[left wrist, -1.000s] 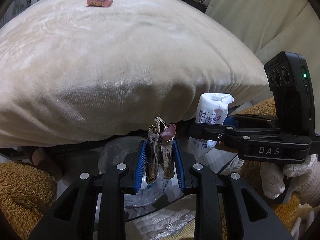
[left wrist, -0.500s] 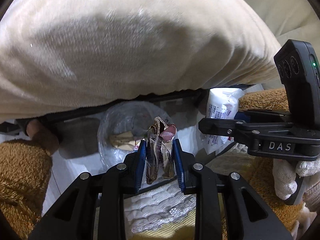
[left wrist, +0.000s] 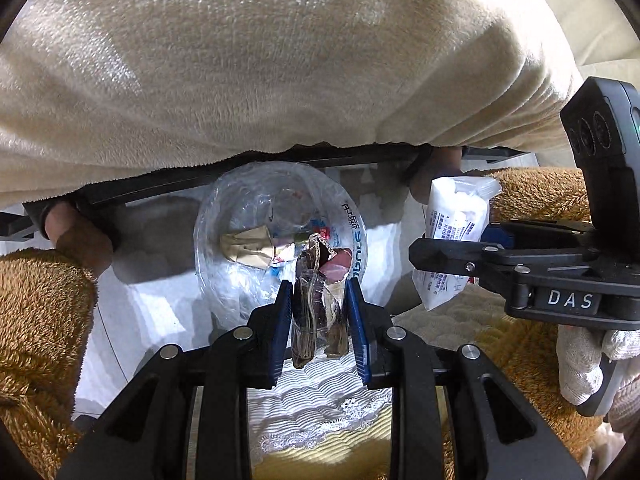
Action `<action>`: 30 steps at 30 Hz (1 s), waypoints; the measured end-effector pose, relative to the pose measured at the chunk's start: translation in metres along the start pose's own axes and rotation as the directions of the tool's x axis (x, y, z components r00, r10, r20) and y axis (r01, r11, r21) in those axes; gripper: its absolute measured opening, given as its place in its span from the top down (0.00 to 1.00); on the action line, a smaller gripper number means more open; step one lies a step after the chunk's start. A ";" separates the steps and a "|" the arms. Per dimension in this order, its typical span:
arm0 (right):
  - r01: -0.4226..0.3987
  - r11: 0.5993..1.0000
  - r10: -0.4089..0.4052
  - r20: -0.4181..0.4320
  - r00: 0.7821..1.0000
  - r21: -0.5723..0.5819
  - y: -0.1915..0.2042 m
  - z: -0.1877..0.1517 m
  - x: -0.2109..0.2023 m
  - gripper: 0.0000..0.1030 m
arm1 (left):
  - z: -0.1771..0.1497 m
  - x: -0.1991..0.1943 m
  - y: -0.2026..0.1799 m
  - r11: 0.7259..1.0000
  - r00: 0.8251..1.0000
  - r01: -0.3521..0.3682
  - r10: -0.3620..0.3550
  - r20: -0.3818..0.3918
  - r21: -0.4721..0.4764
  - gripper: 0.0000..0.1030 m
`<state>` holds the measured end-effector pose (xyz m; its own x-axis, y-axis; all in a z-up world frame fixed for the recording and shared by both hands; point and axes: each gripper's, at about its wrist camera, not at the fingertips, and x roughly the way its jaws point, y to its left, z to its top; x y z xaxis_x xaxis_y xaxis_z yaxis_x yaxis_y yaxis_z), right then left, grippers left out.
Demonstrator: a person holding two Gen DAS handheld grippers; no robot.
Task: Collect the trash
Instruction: 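Open the right tool over the bin while the left tool opens to drop the chocolate bag, then raise both tools back toward the pink cookie boxes on the bed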
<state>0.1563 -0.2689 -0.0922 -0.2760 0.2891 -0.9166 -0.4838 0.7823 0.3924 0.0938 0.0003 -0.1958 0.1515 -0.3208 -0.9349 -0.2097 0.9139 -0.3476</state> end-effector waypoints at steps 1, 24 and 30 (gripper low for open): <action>-0.001 1.000 0.001 0.000 1.000 0.001 -0.001 0.000 -0.001 0.64 | 0.000 0.000 0.000 1.000 1.000 -0.001 0.001 -0.002 0.000 0.74; 0.011 1.000 -0.011 0.032 0.999 0.002 0.000 0.001 -0.010 0.55 | 0.001 0.001 0.001 1.000 1.000 -0.013 0.013 -0.007 -0.011 0.71; 0.018 1.000 -0.016 0.073 0.997 -0.023 0.004 -0.001 -0.019 0.55 | 0.001 -0.016 -0.002 1.000 0.998 -0.004 0.003 0.058 0.009 0.71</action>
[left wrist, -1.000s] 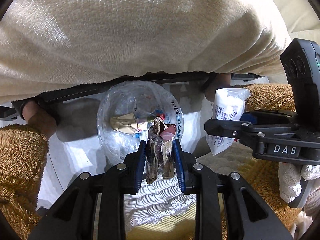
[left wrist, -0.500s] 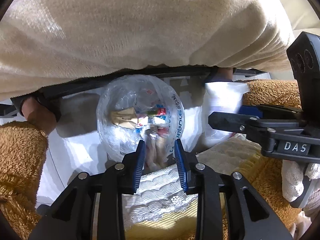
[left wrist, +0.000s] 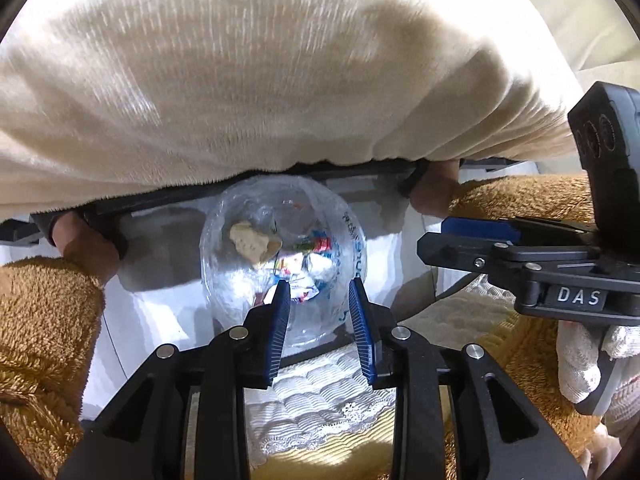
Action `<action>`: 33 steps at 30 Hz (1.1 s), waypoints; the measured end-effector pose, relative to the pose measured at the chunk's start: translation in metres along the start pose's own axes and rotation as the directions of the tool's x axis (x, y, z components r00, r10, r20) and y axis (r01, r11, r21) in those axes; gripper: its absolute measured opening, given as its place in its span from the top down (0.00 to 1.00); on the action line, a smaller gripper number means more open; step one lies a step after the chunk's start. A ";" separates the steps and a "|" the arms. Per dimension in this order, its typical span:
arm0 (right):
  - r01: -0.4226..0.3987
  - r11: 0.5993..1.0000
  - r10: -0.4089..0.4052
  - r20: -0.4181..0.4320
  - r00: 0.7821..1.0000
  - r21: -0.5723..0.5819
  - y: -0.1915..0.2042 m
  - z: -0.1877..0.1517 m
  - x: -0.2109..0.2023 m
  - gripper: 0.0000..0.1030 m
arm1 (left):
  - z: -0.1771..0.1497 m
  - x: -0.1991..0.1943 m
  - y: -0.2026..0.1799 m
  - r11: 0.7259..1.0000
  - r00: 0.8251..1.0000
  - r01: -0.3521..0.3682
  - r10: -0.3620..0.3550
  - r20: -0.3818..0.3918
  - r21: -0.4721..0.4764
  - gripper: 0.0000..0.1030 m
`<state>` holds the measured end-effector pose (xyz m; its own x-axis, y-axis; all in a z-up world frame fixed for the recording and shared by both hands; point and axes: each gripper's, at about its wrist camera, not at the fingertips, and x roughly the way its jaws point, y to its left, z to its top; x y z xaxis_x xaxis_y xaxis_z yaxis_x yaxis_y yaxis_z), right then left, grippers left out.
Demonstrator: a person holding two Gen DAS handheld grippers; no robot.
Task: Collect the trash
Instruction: 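Raise both tools back toward the pink cookie boxes on the bed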
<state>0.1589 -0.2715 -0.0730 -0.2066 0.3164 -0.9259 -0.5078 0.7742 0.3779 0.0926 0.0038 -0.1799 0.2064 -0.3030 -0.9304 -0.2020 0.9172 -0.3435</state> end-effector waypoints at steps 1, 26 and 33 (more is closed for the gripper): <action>-0.001 1.000 0.001 0.012 1.000 -0.006 0.001 -0.001 -0.002 0.55 | 0.000 -0.004 -0.001 1.000 1.000 0.003 -0.003 0.014 0.005 0.71; 0.063 0.961 0.123 0.623 0.773 -0.268 0.031 -0.043 -0.145 0.55 | -0.019 -0.127 0.001 0.995 0.851 0.054 -0.087 0.518 0.079 0.54; 0.099 0.955 0.119 0.668 0.735 -0.279 0.027 -0.018 -0.168 0.55 | -0.003 -0.148 0.003 0.994 0.818 0.028 -0.082 0.570 0.103 0.53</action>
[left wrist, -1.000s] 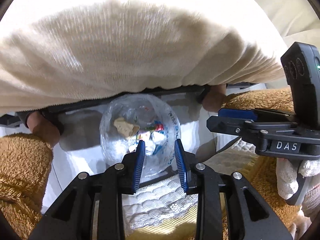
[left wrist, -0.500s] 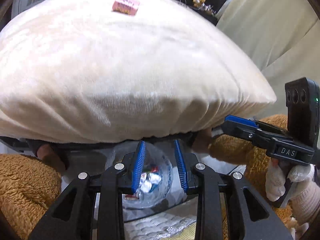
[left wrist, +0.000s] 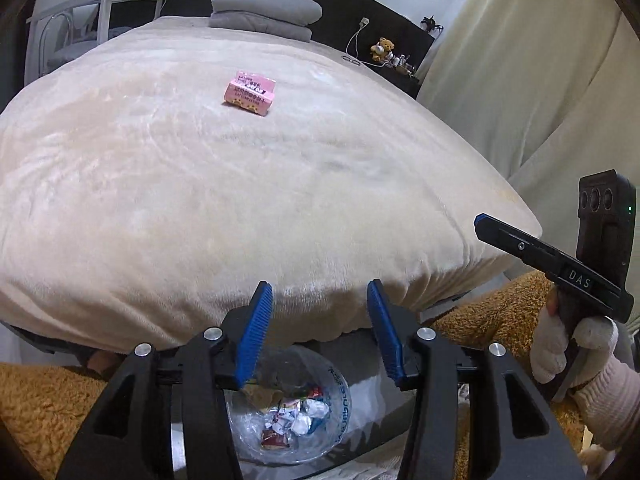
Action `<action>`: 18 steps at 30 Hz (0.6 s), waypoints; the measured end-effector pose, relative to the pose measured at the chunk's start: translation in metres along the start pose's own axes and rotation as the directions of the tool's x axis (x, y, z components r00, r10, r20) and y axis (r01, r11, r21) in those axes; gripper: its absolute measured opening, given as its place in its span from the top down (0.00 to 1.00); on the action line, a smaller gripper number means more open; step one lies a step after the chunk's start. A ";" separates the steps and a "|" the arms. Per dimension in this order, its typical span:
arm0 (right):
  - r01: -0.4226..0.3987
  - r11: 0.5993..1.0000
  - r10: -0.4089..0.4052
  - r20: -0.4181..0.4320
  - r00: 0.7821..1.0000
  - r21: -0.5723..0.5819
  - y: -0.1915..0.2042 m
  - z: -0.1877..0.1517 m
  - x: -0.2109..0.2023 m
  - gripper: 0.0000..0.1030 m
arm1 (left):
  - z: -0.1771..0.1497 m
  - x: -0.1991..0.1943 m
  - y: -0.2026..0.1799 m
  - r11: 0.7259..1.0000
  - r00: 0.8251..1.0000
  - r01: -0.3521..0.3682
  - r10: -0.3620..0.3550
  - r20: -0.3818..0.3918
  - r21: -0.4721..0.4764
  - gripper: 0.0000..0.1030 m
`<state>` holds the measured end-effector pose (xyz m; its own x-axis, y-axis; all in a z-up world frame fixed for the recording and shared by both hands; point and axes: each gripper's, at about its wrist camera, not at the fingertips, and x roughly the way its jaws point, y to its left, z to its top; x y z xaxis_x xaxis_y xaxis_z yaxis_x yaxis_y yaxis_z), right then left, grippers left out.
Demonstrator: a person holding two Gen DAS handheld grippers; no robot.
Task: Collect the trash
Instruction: 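Raise both tools back toward the pink cookie boxes on the bed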
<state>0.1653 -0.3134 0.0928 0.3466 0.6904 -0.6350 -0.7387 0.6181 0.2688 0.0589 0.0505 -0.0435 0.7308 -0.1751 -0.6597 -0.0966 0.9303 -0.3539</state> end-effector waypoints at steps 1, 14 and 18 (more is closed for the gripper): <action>-0.002 1.000 0.002 -0.001 1.000 -0.003 -0.002 0.005 0.003 0.55 | 0.006 0.000 0.002 1.000 1.000 -0.003 0.003 0.010 0.002 0.53; 0.013 1.000 -0.013 -0.045 0.999 -0.002 -0.033 0.067 0.067 0.44 | 0.086 0.037 0.025 0.995 0.998 -0.047 0.043 0.046 0.085 0.11; 0.026 1.000 -0.026 -0.040 0.999 -0.004 -0.042 0.081 0.084 0.33 | 0.109 0.057 0.033 0.992 0.998 -0.056 0.051 0.044 0.114 0.06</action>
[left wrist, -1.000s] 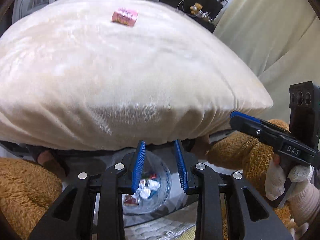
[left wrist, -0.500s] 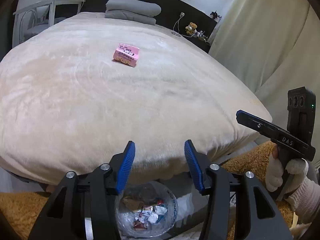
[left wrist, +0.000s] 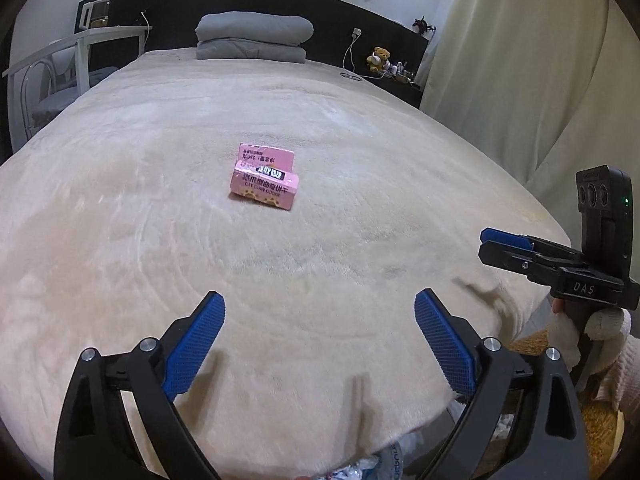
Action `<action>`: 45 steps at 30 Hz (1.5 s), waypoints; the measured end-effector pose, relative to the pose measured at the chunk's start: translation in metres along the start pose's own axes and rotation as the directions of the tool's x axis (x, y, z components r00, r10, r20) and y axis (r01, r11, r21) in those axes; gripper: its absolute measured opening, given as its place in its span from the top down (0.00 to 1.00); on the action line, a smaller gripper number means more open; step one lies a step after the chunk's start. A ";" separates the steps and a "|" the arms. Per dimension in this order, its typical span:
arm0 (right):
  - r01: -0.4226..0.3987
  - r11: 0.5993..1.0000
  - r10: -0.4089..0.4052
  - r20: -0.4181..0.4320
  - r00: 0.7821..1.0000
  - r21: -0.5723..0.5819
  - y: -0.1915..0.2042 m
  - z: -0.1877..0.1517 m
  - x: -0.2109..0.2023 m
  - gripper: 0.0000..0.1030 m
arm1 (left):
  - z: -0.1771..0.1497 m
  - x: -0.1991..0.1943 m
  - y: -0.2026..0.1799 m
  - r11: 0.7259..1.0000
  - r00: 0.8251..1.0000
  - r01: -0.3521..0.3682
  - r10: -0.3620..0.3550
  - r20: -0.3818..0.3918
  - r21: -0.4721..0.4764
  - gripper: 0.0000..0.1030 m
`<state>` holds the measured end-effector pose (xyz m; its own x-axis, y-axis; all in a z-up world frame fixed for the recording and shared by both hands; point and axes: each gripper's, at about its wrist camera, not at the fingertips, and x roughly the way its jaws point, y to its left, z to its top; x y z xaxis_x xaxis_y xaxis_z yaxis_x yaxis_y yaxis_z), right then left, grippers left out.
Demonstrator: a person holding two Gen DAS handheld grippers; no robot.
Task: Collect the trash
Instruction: 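Grasp the pink CAT CLAW COOKIE box with the left tool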
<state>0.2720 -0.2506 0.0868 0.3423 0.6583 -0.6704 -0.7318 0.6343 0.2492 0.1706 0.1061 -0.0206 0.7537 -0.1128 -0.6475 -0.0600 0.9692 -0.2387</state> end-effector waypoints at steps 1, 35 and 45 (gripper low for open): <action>-0.004 1.000 0.004 0.003 1.000 0.009 -0.003 0.003 0.003 0.29 | 0.005 0.005 0.003 1.000 1.000 -0.006 0.006 -0.002 -0.001 0.06; -0.059 0.994 0.056 0.039 0.998 0.089 -0.034 0.052 0.043 0.06 | 0.084 0.111 0.031 0.974 0.980 -0.197 0.197 0.012 0.111 0.36; -0.071 0.994 0.068 0.039 0.997 0.083 -0.015 0.056 0.059 0.06 | 0.081 0.086 0.042 0.972 0.975 -0.221 0.218 0.041 0.080 0.36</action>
<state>0.3358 -0.1986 0.0822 0.3139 0.7154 -0.6242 -0.7033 0.6169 0.3534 0.2864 0.1546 -0.0277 0.7483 0.1107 -0.6541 -0.1728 0.9845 -0.0311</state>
